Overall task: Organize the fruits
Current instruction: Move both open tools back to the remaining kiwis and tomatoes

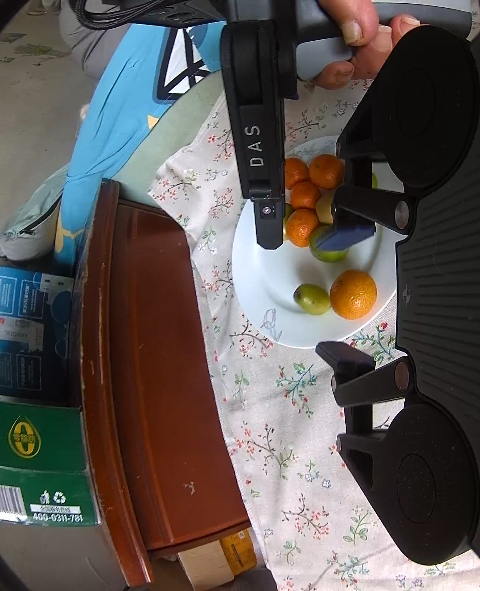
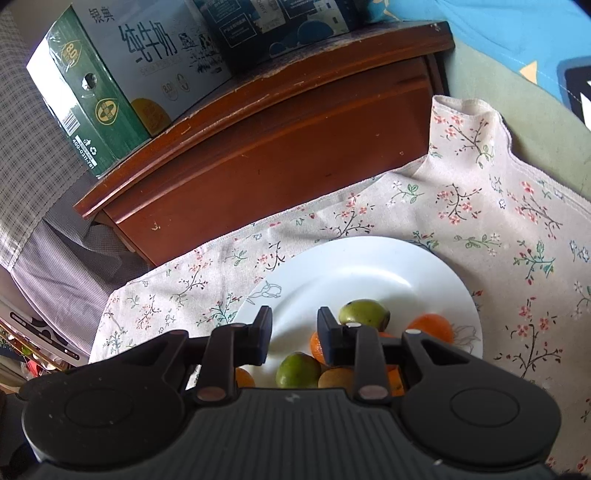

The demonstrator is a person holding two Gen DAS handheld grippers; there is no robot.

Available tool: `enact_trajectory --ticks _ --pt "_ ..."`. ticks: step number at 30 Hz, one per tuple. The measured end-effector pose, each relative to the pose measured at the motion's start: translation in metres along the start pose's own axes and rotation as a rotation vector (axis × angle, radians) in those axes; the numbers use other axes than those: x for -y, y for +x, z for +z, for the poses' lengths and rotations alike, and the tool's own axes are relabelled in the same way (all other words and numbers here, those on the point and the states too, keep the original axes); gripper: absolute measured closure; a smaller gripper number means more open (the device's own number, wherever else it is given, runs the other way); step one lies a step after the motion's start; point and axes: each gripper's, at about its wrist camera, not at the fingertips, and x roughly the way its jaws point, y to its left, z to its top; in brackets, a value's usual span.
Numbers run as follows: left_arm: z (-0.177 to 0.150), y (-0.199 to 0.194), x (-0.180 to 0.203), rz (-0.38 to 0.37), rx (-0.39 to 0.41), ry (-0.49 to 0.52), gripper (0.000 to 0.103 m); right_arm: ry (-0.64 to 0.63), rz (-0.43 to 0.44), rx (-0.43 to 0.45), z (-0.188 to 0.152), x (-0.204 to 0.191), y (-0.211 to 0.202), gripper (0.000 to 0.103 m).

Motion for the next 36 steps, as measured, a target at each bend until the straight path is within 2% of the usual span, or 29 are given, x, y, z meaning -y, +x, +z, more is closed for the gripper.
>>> enact_trajectory --ticks 9,22,31,36 --pt "0.011 -0.043 -0.017 0.06 0.003 -0.027 0.046 -0.007 0.013 0.016 -0.003 -0.012 -0.026 0.069" --pt "-0.008 -0.095 -0.029 0.072 -0.009 0.012 0.046 -0.047 0.043 -0.021 -0.037 -0.035 -0.057 0.069" --pt "-0.027 -0.105 -0.03 0.049 -0.031 0.068 0.046 -0.13 0.06 -0.048 -0.063 -0.055 -0.069 0.069" --pt "-0.038 -0.107 -0.033 0.063 -0.056 0.091 0.046 -0.152 0.089 -0.081 -0.077 -0.063 -0.069 0.069"
